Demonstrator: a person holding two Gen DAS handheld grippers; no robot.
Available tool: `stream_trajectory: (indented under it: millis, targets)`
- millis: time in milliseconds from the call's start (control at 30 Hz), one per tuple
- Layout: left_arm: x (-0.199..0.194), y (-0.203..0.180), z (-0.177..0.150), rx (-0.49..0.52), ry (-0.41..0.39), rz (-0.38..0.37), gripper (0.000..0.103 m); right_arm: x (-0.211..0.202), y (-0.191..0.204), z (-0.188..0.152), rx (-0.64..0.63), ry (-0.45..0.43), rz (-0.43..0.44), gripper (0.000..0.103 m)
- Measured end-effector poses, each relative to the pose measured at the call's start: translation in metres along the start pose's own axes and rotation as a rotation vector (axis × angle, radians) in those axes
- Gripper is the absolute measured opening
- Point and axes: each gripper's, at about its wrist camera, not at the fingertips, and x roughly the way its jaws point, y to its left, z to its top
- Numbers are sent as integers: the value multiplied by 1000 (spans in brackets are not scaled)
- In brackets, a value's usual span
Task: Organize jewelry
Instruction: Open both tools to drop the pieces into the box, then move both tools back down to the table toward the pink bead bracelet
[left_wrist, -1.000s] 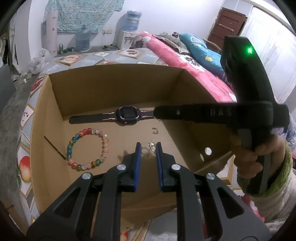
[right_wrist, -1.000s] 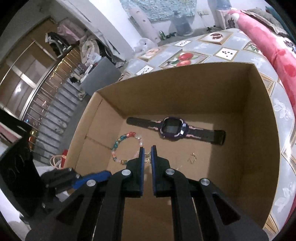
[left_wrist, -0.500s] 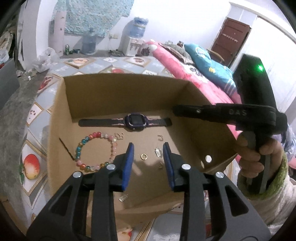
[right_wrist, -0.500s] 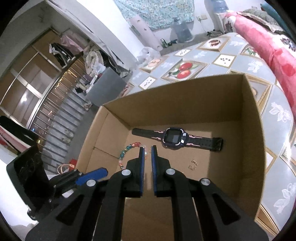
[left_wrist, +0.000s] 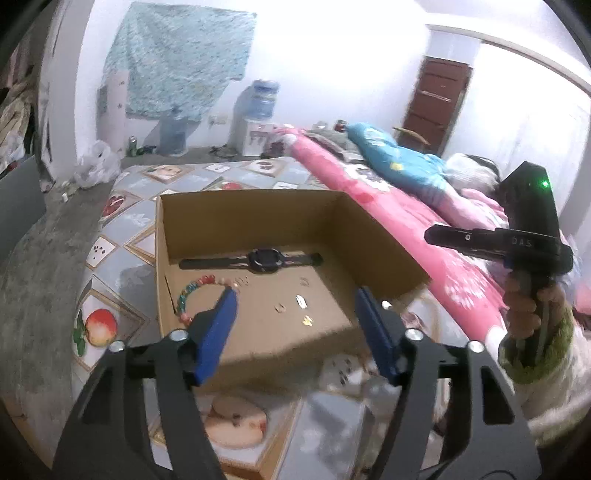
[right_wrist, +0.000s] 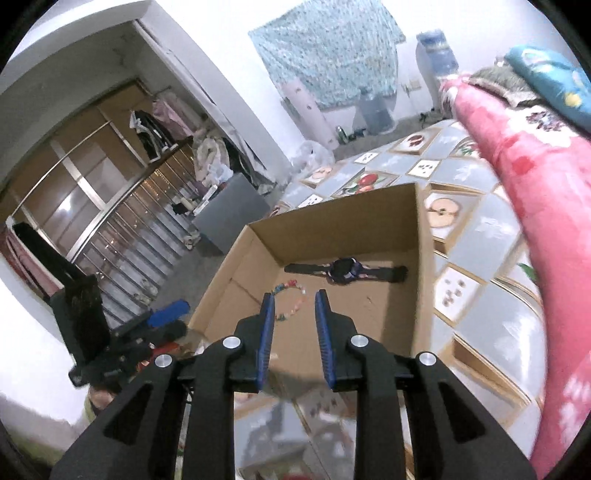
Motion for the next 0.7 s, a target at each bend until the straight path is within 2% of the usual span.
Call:
stream_trajectory:
  millis: [133, 267, 367, 533, 700]
  targets:
    - [-13, -13, -23, 47, 29, -47, 81, -14, -6, -37, 18, 42, -17, 23]
    - [-2, -29, -50, 92, 121, -49, 84, 12, -17, -83, 99, 153, -23, 23]
    - [23, -34, -74, 105, 223, 23, 85, 39, -16, -105, 93, 218, -88, 23]
    - [56, -25, -104, 97, 345, 146, 85, 70, -8, -113, -3, 269, -214, 23]
    - [61, -7, -121, 33, 378, 177, 85, 89, 2, -119, -27, 318, -186, 27]
